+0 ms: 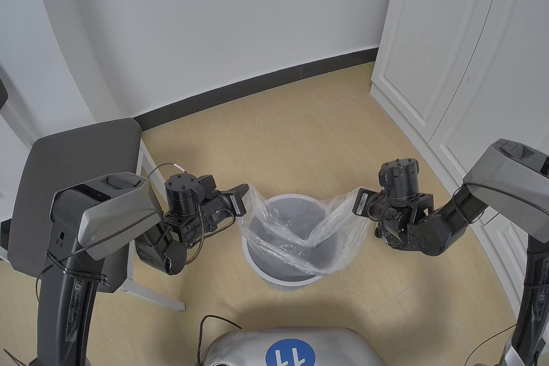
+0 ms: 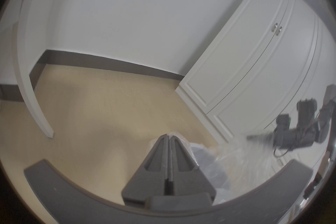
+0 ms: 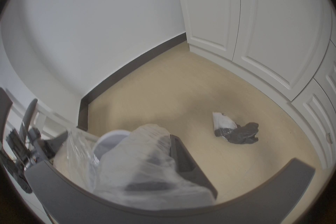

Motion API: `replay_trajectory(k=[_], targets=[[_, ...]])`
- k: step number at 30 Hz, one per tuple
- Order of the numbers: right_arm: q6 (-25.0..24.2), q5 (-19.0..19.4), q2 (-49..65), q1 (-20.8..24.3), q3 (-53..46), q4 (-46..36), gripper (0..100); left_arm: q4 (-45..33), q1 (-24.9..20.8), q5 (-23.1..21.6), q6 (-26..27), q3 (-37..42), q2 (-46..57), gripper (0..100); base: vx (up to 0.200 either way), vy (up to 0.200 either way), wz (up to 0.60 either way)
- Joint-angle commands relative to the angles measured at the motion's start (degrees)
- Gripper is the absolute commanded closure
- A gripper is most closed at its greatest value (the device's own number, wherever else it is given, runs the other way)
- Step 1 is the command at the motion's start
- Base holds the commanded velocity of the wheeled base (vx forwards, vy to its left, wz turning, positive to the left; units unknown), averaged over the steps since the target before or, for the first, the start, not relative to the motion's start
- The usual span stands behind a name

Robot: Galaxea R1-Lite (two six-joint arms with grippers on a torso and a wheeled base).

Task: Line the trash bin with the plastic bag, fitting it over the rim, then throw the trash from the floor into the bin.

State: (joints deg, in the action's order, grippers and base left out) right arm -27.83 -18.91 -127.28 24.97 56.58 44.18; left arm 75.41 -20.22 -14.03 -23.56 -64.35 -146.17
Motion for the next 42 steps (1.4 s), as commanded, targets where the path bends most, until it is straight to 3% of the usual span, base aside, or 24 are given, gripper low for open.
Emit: replay_trajectory(k=[1,8,19,29,36,42], targets=[[-0.03,0.01,2.57,-1.41,1.52,-1.82,100,-3.16,3.26,-0.12,4.67,1.42,2.73,100,0.000,0.000,0.00],[1.64,0.10,3.62,-2.03,0.46,-7.97,100,-5.01,4.49,-0.03,11.87,4.15,4.05,100,0.000,0.000,0.00],[7.70,0.19,7.40,-2.03,-6.04,-8.06,100,-10.72,6.16,-0.73,22.77,12.85,11.34,100,0.000,0.000,0.00],[12.71,0.27,9.86,-1.15,-11.93,-7.53,100,-15.29,6.16,-3.37,29.28,19.00,16.79,100,0.000,0.000,0.00],[16.32,3.70,14.17,-0.09,-16.94,-7.35,100,-15.73,6.25,-3.37,30.07,19.88,17.67,100,0.000,0.000,0.00],[16.67,3.97,15.92,0.52,-18.08,-7.35,100,-17.49,6.25,-3.37,30.77,20.58,19.34,100,0.000,0.000,0.00]])
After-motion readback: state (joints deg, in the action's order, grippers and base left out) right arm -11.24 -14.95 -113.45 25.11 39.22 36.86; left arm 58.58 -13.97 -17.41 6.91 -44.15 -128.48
